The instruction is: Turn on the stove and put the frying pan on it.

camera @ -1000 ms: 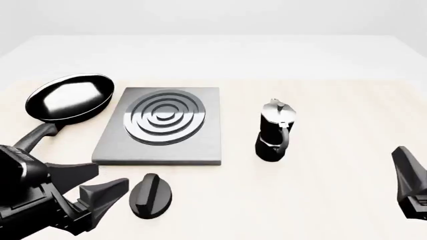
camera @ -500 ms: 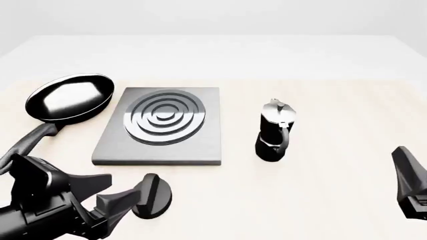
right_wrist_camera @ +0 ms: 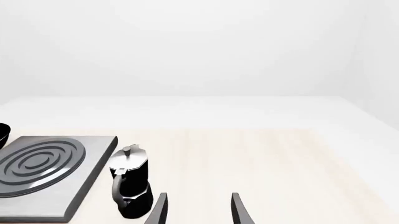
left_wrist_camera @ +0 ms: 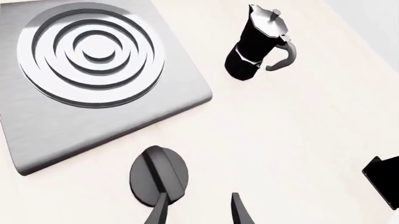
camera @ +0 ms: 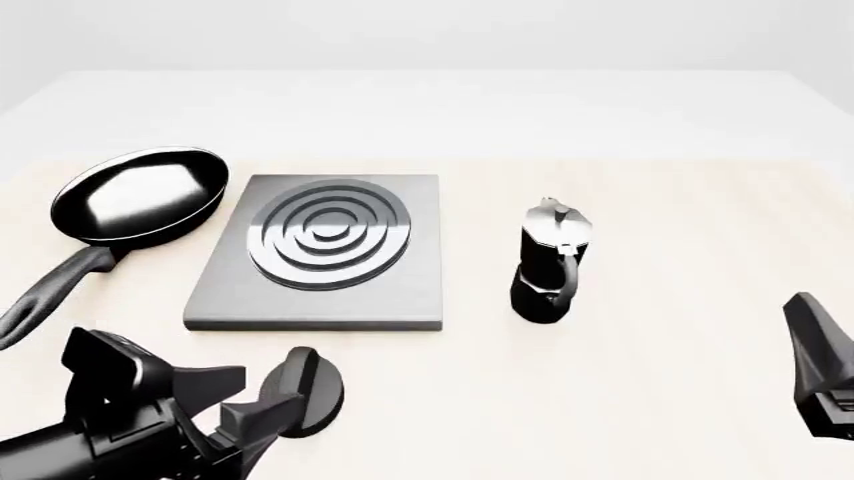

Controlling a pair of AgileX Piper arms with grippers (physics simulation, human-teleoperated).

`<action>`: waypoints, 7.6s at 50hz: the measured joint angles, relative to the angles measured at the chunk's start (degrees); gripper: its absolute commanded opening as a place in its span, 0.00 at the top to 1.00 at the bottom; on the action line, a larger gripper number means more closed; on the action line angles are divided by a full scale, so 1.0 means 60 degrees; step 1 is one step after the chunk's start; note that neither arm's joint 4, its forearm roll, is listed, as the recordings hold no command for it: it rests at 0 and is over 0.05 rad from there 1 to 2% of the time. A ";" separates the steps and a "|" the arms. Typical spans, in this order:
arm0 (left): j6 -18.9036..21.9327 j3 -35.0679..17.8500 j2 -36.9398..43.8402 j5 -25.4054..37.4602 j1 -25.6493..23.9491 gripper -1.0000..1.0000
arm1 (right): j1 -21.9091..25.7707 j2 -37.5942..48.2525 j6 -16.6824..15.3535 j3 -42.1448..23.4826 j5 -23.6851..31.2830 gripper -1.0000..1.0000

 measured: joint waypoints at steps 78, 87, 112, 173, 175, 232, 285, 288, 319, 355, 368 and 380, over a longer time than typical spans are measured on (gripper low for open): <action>-0.0840 0.0838 0.6139 -0.6854 -0.0568 0.00 | 0.0000 0.0000 0.0000 0.0000 0.0000 0.00; -0.0731 0.0725 0.6209 -0.6846 -0.0594 0.00 | 0.0000 -0.0001 0.0000 0.0000 0.0000 0.00; -0.0383 0.0332 0.5734 -0.6186 -0.0569 0.00 | -0.0001 -0.0001 0.0000 0.0000 0.0000 0.00; 0.3068 -0.3160 -0.2402 0.3592 0.1858 0.00 | 0.0000 0.0000 0.0001 0.0000 0.0000 0.00; 0.3123 -0.3225 -0.2458 0.3722 0.1988 0.00 | 0.0000 -0.0001 0.0000 0.0000 0.0000 0.00; 0.4225 -0.4750 -0.2854 0.5716 0.5321 0.00 | 0.0000 0.0001 0.0000 0.0000 0.0000 0.00; 0.4602 -0.7184 -0.0069 0.6268 0.7406 0.00 | 0.0000 0.0000 0.0000 0.0000 0.0000 0.00; 0.4636 -0.7245 0.0114 0.6250 0.7514 0.00 | 0.0000 0.0001 0.0000 0.0000 -0.0001 0.00; 0.5340 -0.7558 0.2462 0.5093 0.8584 0.00 | 0.0000 -0.0001 0.0000 0.0000 0.0000 0.00; 0.5818 -0.8137 0.5768 0.3103 0.9200 0.00 | 0.0000 -0.0002 0.0000 0.0000 0.0001 0.00; 0.5866 -0.8068 0.6473 0.2628 0.9333 0.00 | 0.0000 0.0000 0.0000 0.0000 0.0000 0.00; 0.5979 -0.7837 0.6781 0.2386 0.9417 0.00 | 0.0000 0.0001 0.0000 0.0000 0.0000 0.00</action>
